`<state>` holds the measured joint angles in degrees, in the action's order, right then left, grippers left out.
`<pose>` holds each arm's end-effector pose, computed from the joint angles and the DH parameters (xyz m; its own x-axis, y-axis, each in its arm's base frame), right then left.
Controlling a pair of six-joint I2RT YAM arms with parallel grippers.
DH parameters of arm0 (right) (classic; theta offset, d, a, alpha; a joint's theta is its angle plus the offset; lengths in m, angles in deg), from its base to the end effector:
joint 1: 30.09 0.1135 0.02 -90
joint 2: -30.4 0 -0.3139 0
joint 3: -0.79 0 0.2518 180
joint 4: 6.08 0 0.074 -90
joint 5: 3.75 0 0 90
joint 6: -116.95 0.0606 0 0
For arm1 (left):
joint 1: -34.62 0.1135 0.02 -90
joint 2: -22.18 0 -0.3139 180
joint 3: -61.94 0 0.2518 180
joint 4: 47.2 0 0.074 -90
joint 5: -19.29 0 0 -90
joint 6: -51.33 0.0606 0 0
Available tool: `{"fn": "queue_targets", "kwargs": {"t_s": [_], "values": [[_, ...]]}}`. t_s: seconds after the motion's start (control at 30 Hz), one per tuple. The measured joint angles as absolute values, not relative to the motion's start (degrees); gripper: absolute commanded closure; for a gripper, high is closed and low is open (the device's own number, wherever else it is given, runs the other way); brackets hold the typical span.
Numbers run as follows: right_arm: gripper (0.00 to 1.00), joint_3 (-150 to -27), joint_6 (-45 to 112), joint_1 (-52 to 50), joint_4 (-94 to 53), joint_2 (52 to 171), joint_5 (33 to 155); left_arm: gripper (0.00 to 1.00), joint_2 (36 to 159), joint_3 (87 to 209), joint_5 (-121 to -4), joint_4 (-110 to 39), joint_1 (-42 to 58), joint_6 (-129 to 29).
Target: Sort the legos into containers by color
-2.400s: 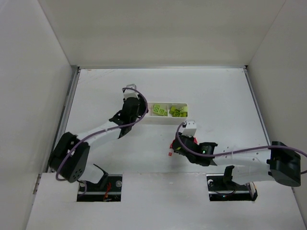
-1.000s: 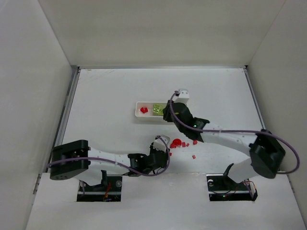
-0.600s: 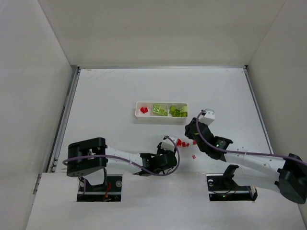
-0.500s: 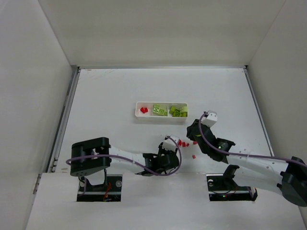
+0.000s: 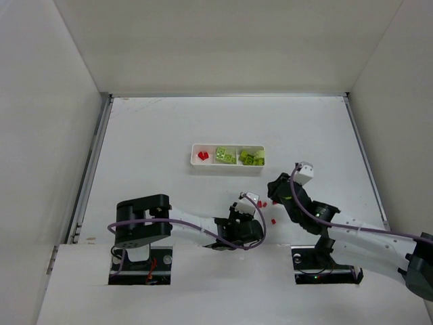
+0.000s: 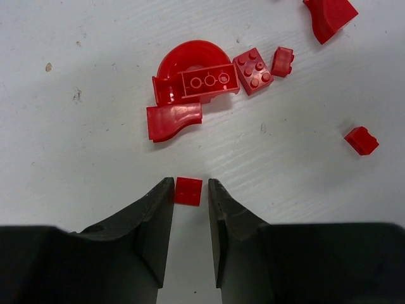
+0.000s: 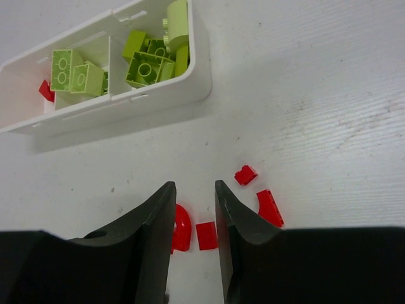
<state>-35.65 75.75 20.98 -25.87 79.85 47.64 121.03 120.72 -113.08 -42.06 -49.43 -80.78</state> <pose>0.1320 0.1032 0.2296 -0.4336 0.3989 -0.8080 0.0728 0.9093 0.4098 0.0763 -0.3386 0.1773 -0.5143 0.1556 -0.8434 0.4593 0.8805 -0.1176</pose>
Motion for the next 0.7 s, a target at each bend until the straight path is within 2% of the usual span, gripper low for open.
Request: {"fn": "queue_targets", "kwargs": {"t_s": [0.27, 0.4, 0.7], "values": [[0.56, -34.91, 78.44, 21.29, -31.81, 76.44, 47.77, 0.85, 121.09, 120.77, -113.63, -41.45, -49.43, -81.61], [0.51, -35.28, 80.27, 21.53, -36.29, 77.73, 48.77, 0.87, 120.37, 120.20, -113.43, -41.45, -49.25, -81.63], [0.49, -40.37, 82.31, 22.12, -43.61, 88.20, 49.28, 0.87, 106.43, 114.84, -112.19, -40.42, -46.06, -80.62]]}}
